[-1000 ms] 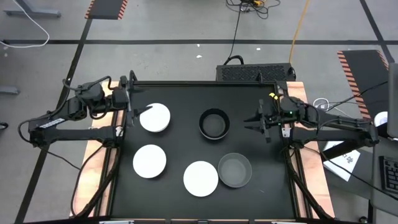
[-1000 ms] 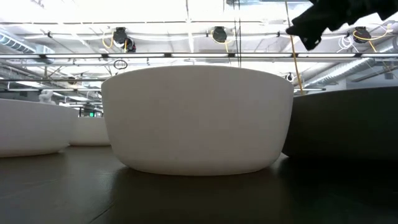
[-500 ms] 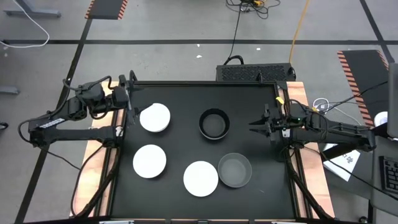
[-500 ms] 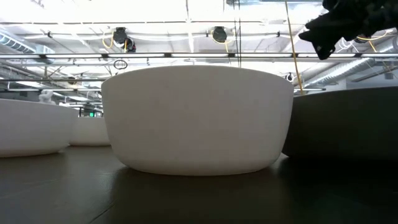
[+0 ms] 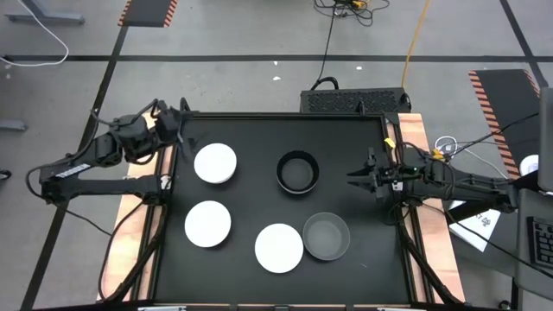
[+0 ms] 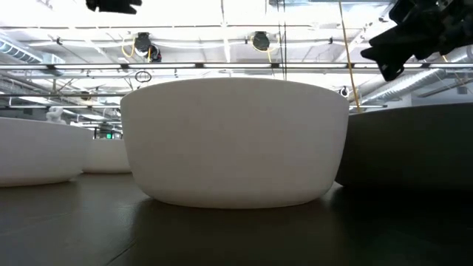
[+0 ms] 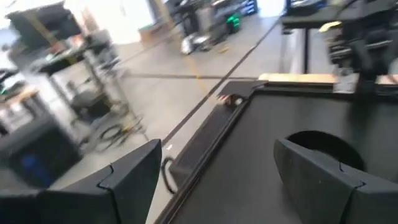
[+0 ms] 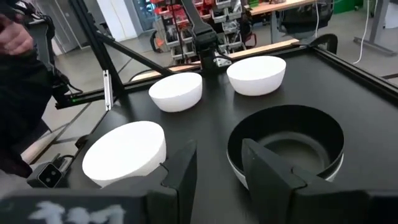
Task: Nest bowls inside each other
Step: Stack the top left white bowl on the black bowl
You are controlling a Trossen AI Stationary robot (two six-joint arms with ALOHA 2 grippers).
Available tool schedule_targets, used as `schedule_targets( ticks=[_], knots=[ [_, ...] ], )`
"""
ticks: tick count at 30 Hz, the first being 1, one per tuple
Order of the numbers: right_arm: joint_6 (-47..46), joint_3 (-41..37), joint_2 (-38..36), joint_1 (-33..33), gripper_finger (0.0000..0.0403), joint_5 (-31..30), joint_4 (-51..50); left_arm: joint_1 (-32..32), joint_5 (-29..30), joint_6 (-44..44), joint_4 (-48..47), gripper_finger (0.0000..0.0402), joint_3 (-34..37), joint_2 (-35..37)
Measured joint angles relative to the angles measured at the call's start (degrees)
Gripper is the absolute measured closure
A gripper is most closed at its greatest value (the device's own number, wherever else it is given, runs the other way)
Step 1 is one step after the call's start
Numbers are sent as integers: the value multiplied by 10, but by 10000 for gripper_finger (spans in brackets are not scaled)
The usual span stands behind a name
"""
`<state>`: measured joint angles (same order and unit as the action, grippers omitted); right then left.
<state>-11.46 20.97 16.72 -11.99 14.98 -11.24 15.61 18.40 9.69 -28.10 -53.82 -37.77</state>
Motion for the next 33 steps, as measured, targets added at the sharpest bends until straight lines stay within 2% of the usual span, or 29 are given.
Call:
schedule_targets(
  ticks=[7,14,19,22,33],
  knots=[
    [1,0,-13,0,282,1,-3,40,-7,-46,-39,87,0,-33],
    [2,0,-15,0,282,3,-4,115,-12,-73,-72,87,0,-84],
    [2,0,-15,0,282,3,-4,177,-85,-89,-115,87,0,-133],
    [2,0,-15,0,282,3,-5,199,-104,-99,-148,87,0,-171],
    [2,0,-15,0,282,3,-11,224,-121,-125,-246,87,0,-258]
  ],
)
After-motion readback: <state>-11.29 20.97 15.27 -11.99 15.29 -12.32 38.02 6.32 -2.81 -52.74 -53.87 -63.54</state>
